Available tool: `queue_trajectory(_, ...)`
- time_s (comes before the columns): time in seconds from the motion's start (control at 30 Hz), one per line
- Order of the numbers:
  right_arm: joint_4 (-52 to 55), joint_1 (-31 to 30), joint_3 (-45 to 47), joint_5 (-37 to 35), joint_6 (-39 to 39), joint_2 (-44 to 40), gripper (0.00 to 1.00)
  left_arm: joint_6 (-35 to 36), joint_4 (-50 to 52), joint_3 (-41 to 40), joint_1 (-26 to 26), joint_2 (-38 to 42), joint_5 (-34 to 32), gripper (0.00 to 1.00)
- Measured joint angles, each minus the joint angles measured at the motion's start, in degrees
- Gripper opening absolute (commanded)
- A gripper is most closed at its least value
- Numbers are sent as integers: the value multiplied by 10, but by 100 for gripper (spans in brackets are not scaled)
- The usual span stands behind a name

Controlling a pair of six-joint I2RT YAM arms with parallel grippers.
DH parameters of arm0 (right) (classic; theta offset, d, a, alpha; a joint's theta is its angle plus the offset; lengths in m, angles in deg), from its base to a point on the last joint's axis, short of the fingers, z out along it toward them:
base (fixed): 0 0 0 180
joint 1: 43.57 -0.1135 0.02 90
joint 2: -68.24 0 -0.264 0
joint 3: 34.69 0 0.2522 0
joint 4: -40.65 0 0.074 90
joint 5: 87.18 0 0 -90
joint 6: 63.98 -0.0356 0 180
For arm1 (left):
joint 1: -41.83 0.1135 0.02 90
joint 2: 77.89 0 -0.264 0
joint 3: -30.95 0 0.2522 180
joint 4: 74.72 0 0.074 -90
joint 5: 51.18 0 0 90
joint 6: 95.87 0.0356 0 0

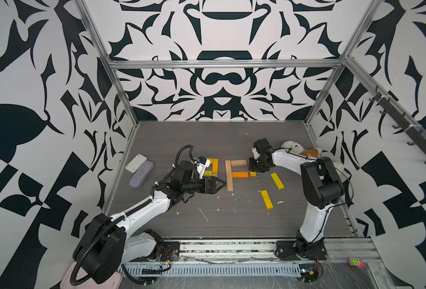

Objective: Assemble the number 8 with building blocks
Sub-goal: Assemble the building block at the center of the board.

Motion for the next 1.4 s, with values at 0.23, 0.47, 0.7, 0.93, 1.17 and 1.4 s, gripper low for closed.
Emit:
queue_trajectory(0.23, -1, -2, -9, 7, -10, 8, 30, -1, -2, 0, -3, -2, 0, 99)
queue_trajectory(0.47, -5, -7, -12, 8, -14, 11, 30, -2, -2, 0, -5, -2, 0, 99)
queue_trajectory(0.7, -5, -7, -12, 8, -16, 11, 38, -2, -2, 0, -6, -2, 0, 99)
queue_trajectory(0.93, -5, -11, -12, 9, -19, 12, 47, -2, -2, 0, -7, -3, 0, 99)
queue_trajectory(1.17, -5, -11, -12, 8, -20, 11, 53, -2, -2, 0, -9, -3, -1, 99)
queue_trajectory(1.4, -6, -11, 11, 0, -19, -53, 55, -2, -2, 0, -10, -3, -6, 99)
